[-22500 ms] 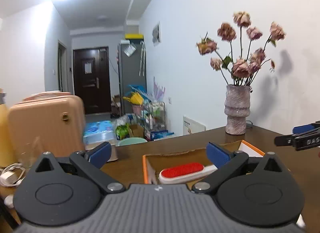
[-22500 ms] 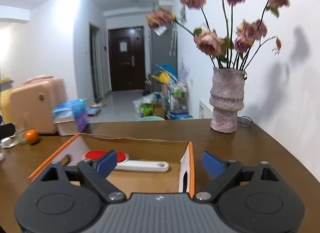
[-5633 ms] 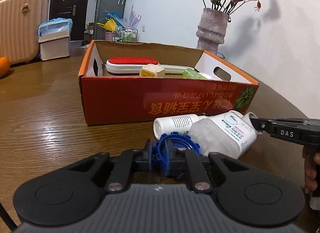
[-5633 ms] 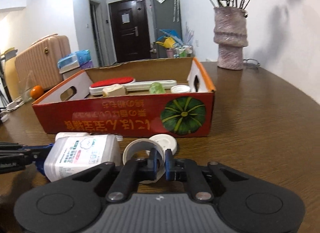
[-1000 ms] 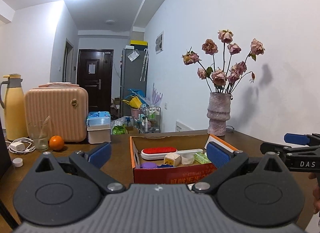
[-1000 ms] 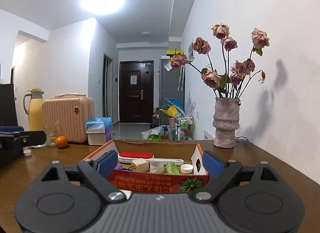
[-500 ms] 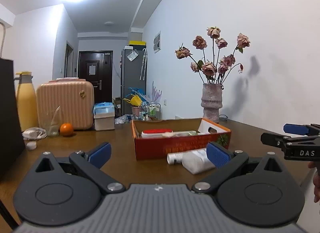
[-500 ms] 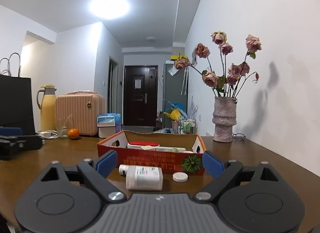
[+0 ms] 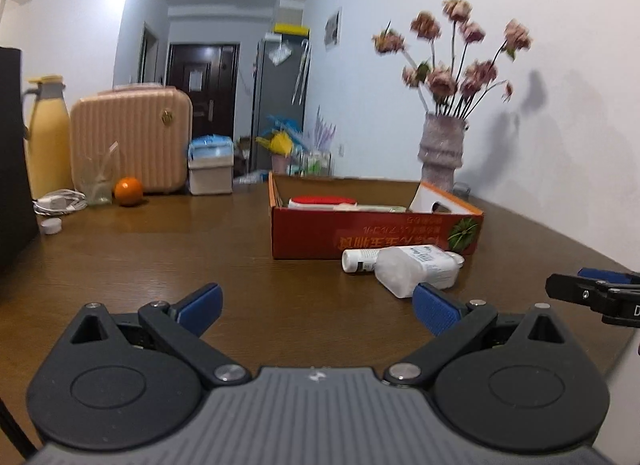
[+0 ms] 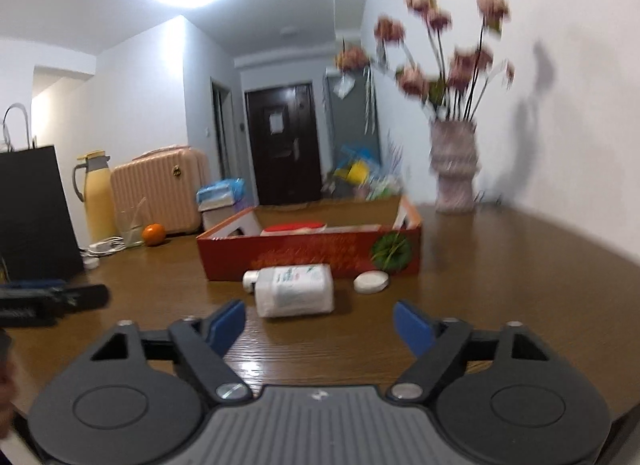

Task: Organize rigid objects
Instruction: 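Grasp the large white labelled bottle with both grippers, then lift the white bottle with both grippers into the box and release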

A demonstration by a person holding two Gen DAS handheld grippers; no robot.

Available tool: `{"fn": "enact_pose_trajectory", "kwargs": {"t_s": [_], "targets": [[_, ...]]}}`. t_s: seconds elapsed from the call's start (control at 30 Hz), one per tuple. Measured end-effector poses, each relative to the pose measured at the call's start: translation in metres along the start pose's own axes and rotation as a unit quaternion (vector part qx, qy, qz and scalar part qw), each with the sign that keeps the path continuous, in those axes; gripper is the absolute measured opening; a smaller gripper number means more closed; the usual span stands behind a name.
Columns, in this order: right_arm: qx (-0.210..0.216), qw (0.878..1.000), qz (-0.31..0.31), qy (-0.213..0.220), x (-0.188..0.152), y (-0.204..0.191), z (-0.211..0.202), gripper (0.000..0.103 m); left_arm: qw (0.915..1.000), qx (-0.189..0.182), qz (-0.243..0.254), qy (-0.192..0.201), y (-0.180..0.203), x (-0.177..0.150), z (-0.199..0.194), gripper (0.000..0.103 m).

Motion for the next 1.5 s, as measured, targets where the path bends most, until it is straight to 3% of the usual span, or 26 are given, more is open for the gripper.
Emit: {"fn": "enact_pose_trajectory", "kwargs": {"t_s": [0.2, 0.23, 0.37, 0.43, 0.57, 0.8, 0.93, 1.03, 1.23, 1.5], "targets": [[0.002, 0.999, 0.022, -0.043, 0.013, 0.013, 0.066, 0.058, 0.9976, -0.049, -0.02, -0.045, 0.015, 0.02, 0.073, 0.102], [0.005, 0.998, 0.026, -0.049, 0.015, 0.015, 0.077, 0.056, 0.9967, -0.059, -0.022, -0.051, 0.02, 0.022, 0.084, 0.099], [0.03, 0.996, 0.045, -0.072, 0.023, 0.019, 0.123, 0.046, 0.9906, -0.095, -0.044, -0.088, 0.04, 0.023, 0.134, 0.061], [0.039, 0.994, 0.055, -0.084, 0.024, 0.021, 0.141, 0.041, 0.9839, -0.117, -0.069, -0.117, 0.046, 0.019, 0.159, 0.049], [0.067, 0.989, 0.081, -0.1, 0.023, 0.023, 0.168, 0.022, 0.9713, -0.158, -0.117, -0.134, 0.048, 0.014, 0.179, 0.042], [0.08, 0.987, 0.092, -0.103, 0.023, 0.023, 0.176, 0.021, 0.9675, -0.166, -0.14, -0.13, 0.042, 0.014, 0.181, 0.038], [0.072, 0.987, 0.092, -0.108, 0.023, 0.021, 0.167, 0.019, 0.974, -0.157, -0.106, -0.125, 0.052, 0.017, 0.174, 0.034], [0.07, 0.988, 0.095, -0.102, 0.023, 0.014, 0.144, 0.017, 0.9733, -0.157, -0.111, -0.126, 0.051, 0.018, 0.154, 0.034], [0.079, 0.99, 0.089, -0.077, 0.028, -0.011, 0.083, 0.016, 0.9781, -0.153, -0.108, -0.091, 0.048, 0.027, 0.085, 0.034], [0.094, 0.994, 0.054, -0.007, 0.057, -0.051, -0.007, 0.016, 0.9825, -0.159, -0.097, -0.011, 0.047, 0.05, -0.015, 0.033]]}}
Point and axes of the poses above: each gripper's, at about its wrist camera, not at the fingertips, and z roughly the way its jaws point, y to its right, x to its top, the point moved 6 cm from there along z, roughly the way its jaws point, and after that the axes turned 2 degrees about -x, right-handed, at the moved point
